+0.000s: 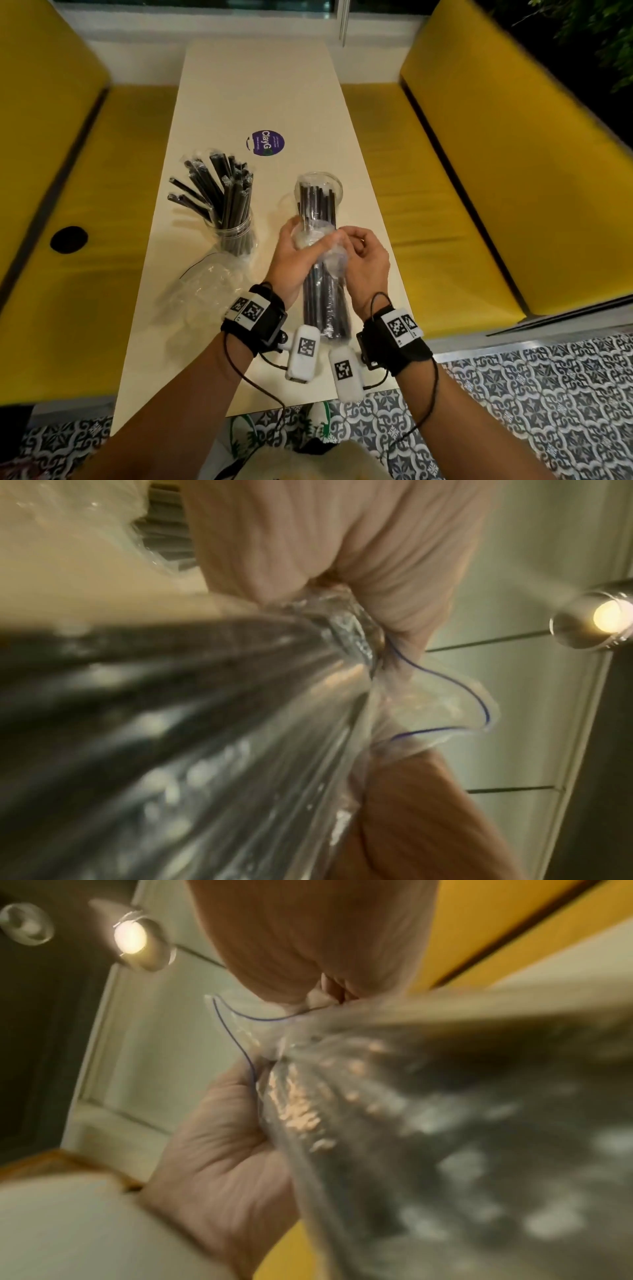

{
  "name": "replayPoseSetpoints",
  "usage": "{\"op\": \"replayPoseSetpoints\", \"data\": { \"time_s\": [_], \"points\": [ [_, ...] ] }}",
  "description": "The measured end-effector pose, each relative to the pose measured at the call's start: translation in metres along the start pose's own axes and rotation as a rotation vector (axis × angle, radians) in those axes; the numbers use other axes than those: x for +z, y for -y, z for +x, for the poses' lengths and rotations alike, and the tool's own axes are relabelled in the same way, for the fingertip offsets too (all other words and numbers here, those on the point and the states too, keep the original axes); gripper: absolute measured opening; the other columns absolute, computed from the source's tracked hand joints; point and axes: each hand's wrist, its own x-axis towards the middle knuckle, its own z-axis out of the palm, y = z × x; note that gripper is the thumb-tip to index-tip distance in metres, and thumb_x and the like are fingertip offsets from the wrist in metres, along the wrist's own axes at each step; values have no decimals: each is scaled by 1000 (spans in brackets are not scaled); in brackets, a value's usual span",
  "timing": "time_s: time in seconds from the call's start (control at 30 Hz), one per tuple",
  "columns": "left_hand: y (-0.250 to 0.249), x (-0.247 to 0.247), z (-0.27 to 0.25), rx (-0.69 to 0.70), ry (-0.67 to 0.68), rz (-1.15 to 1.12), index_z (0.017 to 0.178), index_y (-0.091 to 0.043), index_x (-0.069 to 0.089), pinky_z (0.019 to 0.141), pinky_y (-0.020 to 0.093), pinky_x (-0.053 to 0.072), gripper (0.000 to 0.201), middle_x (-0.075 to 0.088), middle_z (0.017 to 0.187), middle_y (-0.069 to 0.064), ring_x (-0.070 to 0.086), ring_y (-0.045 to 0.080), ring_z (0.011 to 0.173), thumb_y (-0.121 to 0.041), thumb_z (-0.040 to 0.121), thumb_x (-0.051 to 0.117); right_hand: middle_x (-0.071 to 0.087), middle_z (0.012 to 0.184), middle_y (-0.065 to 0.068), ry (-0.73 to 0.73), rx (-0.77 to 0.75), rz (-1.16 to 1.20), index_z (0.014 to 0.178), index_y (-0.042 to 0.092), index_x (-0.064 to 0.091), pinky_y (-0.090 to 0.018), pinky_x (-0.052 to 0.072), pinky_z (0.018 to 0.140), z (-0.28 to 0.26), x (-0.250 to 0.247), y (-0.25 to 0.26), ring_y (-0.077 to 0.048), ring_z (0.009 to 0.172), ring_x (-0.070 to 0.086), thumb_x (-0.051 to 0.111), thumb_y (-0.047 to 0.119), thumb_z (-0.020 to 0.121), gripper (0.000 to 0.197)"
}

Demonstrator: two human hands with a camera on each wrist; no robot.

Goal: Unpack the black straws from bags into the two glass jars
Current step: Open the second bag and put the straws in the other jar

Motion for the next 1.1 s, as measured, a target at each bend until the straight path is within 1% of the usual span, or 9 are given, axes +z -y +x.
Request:
{"op": "replayPoseSetpoints", "data": {
  "time_s": [0.13, 0.3, 0.43, 0.53, 0.63, 0.77, 0.83, 0.93, 1.1],
  "points": [
    [-6, 1, -3, -105, 170, -86, 146, 0, 54, 96, 46, 55, 64, 66, 129, 26, 66, 36, 112, -39, 97, 64, 77, 91, 4, -14, -27, -110, 93, 25, 78, -36, 65, 76, 5, -4, -1, -6, 80, 72, 79, 25, 93, 1],
    [-15, -2, -6, -72, 157, -22, 140, -1, 60, 70, 20, 59, 52, 79, 108, 6, 77, 14, 92, -29, 97, 70, 65, 104, 1, 54, 99, -30, 108, 12, 68, -18, 55, 74, -5, -6, 20, -7, 88, 65, 52, 48, 105, 40],
    [-15, -1, -3, -38, 117, 22, 130, 7, 63, 86, 31, 59, 51, 77, 120, 16, 76, 25, 108, -28, 95, 75, 62, 114, -3, 105, -85, -169, 117, 10, 73, -19, 49, 84, -10, -8, 18, 0, 96, 59, 59, 35, 105, 31],
    [-20, 2, -3, -102, 181, -55, 124, 2, 67, 72, 32, 61, 46, 76, 97, 14, 75, 23, 82, -31, 94, 75, 60, 115, -7, 176, -137, -227, 123, 3, 71, -25, 56, 87, -7, -8, 16, -8, 96, 61, 62, 21, 104, 28],
    [-24, 5, -2, -193, 149, -159, 134, 6, 64, 64, 31, 61, 62, 73, 97, 15, 73, 23, 72, -31, 87, 82, 50, 123, -10, 326, -294, -347, 128, -3, 66, -6, 47, 92, -9, -11, 21, -16, 104, 58, 55, 14, 106, 29],
    [-23, 8, 0, -201, 51, -166, 138, 6, 63, 62, 31, 59, 66, 71, 100, 18, 68, 25, 69, -16, 79, 86, 39, 132, -10, 469, -430, -585, 135, 1, 56, -40, 47, 111, -11, -15, 17, -27, 121, 47, 41, 31, 109, 42],
    [-27, 9, 3, -150, 21, -194, 134, 6, 66, 68, 35, 60, 65, 73, 101, 19, 70, 29, 75, -16, 76, 85, 41, 135, -7, 421, -451, -590, 151, 12, 43, -45, 45, 111, -16, -16, 18, -25, 124, 46, 34, 44, 108, 54],
    [-44, 15, 9, -69, -65, -231, 114, -3, 77, 86, 48, 60, 52, 74, 119, 22, 72, 36, 99, -26, 69, 86, 51, 140, 0, 237, -294, -363, 165, 22, 19, -30, 51, 101, -13, -31, 24, -12, 123, 55, 34, 59, 103, 74],
    [-72, 27, 22, -56, -132, -400, 104, -15, 71, 67, 32, 57, 24, 70, 99, 12, 67, 28, 88, -20, 81, 76, 70, 116, 4, -51, -164, -82, 128, 24, 65, -26, 60, 69, -10, -45, 26, -1, 94, 70, 57, 53, 101, 39]
  ]
}}
